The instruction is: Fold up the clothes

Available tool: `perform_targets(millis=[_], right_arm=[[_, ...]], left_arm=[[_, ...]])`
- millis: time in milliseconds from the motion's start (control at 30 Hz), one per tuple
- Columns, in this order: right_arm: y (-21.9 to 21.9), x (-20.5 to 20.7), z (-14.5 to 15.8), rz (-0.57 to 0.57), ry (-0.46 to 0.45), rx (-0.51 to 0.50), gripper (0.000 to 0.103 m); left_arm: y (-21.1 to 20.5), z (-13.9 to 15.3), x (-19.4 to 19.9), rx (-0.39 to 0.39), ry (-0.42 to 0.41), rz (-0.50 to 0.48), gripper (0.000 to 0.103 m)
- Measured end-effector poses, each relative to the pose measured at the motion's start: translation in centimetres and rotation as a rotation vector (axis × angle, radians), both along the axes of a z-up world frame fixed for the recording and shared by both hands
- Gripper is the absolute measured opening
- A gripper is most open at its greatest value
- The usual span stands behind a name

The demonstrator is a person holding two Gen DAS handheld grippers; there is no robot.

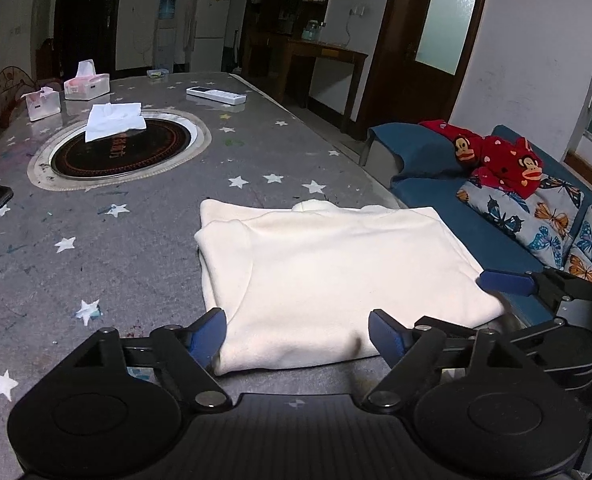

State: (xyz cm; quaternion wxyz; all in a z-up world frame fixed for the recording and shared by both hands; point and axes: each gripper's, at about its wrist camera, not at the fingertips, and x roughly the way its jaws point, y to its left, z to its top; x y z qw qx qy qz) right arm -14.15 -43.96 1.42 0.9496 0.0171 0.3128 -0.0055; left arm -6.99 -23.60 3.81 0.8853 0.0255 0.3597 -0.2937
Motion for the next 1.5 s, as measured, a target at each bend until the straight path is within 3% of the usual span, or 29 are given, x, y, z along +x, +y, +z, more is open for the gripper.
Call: perform_targets(millis=[433, 1233, 1500], right_arm=[[0.2, -0.8, 0.5, -0.026, -0.019, 0.012, 0.103], [2.0, -3.4, 0.8, -0.027, -0.039, 0.010, 0.103], [2.4, -3.8, 0.7, -0.043, -0.033, -0.001, 0.103]], left_arm=[[0.7, 0.2, -1.2, -0.003, -0.031, 0.002, 0.103], [3.5, -0.3, -2.6, -0.028, -0.015, 0.060, 0.103], [4.1, -0.6, -3.2, -0.003, -0.017, 0.073, 0.103]])
